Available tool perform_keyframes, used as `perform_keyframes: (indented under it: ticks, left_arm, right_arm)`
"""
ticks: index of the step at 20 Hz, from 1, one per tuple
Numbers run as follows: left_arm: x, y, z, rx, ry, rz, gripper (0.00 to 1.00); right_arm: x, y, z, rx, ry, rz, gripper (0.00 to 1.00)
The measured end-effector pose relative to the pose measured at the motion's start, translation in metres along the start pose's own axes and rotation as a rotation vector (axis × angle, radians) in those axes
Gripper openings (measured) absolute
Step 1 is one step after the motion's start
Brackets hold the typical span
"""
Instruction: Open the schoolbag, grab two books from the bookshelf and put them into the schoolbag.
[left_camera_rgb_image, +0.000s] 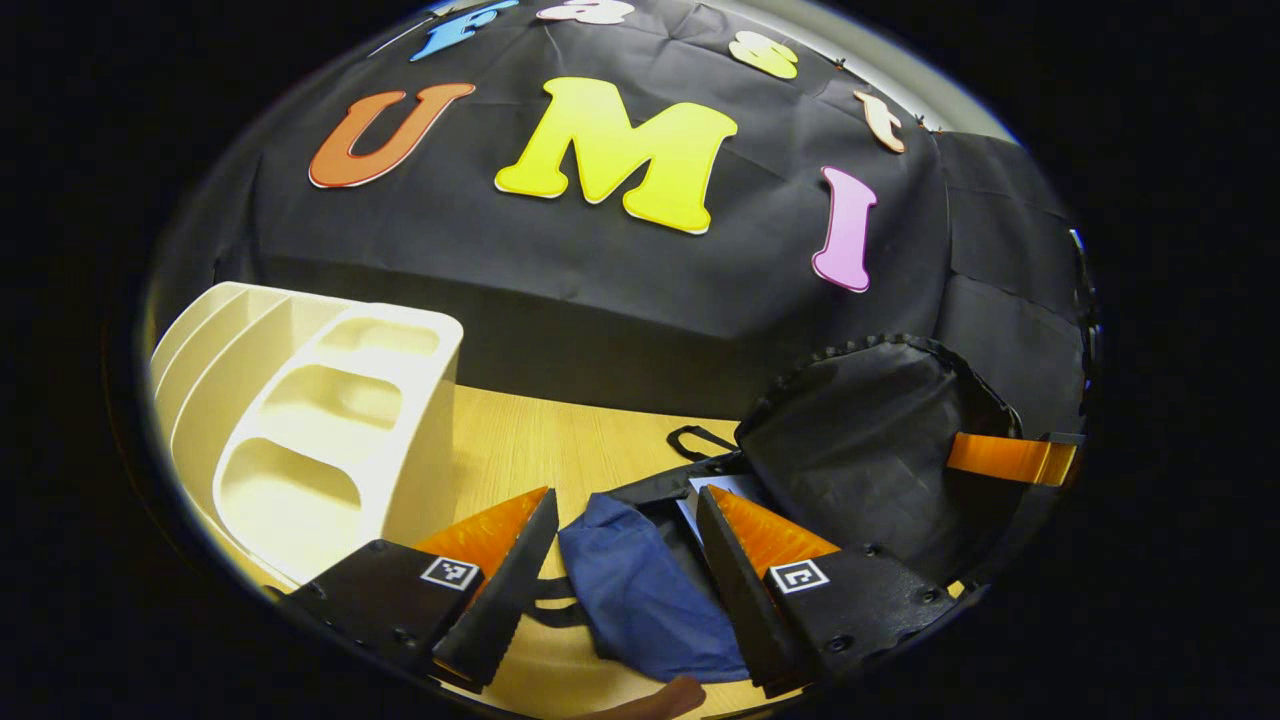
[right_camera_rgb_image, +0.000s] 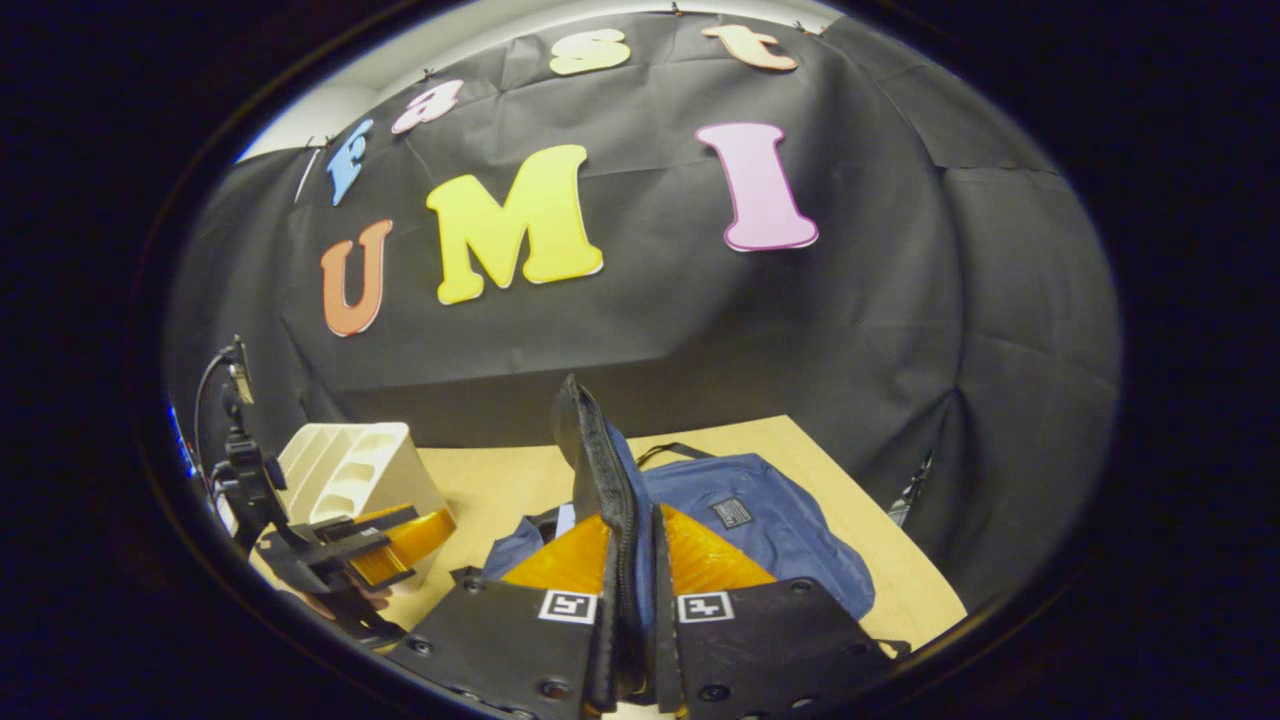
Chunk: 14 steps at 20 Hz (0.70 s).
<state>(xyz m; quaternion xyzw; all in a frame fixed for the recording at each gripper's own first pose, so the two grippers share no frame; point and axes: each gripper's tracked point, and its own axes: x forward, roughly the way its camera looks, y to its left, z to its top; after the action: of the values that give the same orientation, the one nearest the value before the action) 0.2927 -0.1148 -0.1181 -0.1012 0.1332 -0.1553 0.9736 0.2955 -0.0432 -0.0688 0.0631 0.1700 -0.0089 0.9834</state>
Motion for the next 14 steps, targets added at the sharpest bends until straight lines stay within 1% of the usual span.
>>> perform_keyframes:
  ticks: [1, 4, 5, 6, 7, 8, 9, 10, 11, 12, 13, 14]
  left_arm:
    - [-0.007, 0.001, 0.001, 0.013, -0.009, -0.004, 0.9]
    - [-0.023, 0.006, 0.008, 0.079, -0.056, 0.003, 0.89]
    - [-0.029, 0.011, 0.009, 0.111, -0.063, 0.022, 0.89]
    - [-0.033, 0.016, 0.009, 0.14, -0.071, 0.04, 0.89]
    - [-0.038, 0.019, 0.008, 0.155, -0.072, 0.051, 0.89]
    - [-0.045, 0.022, 0.008, 0.162, -0.081, 0.063, 0.89]
    - [-0.051, 0.024, 0.01, 0.159, -0.094, 0.065, 0.89]
    - [-0.058, 0.027, 0.015, 0.151, -0.122, 0.074, 0.89]
    - [-0.064, 0.03, 0.018, 0.136, -0.137, 0.074, 0.89]
    - [-0.071, 0.031, 0.017, 0.125, -0.144, 0.076, 0.89]
    - [-0.077, 0.037, 0.02, 0.12, -0.157, 0.093, 0.89]
    - [-0.083, 0.042, 0.021, 0.118, -0.161, 0.107, 0.89]
  right_arm:
    - [-0.001, 0.001, -0.003, -0.01, 0.003, -0.013, 0.17]
    - [-0.002, 0.003, -0.017, -0.062, 0.013, -0.051, 0.17]
    - [-0.003, 0.003, -0.022, -0.083, 0.017, -0.061, 0.28]
    - [-0.007, 0.005, -0.028, -0.097, 0.021, -0.068, 0.25]
    - [-0.01, 0.004, -0.031, -0.108, 0.022, -0.078, 0.27]
    - [-0.011, 0.004, -0.034, -0.118, 0.027, -0.085, 0.32]
    - [-0.011, 0.004, -0.036, -0.12, 0.029, -0.097, 0.46]
    - [-0.012, 0.004, -0.039, -0.122, 0.033, -0.107, 0.42]
    - [-0.014, 0.005, -0.042, -0.124, 0.038, -0.11, 0.65]
    - [-0.015, 0.005, -0.045, -0.124, 0.042, -0.114, 0.63]
    - [-0.018, 0.005, -0.048, -0.125, 0.05, -0.113, 0.74]
    - [-0.02, 0.006, -0.051, -0.123, 0.057, -0.113, 0.71]
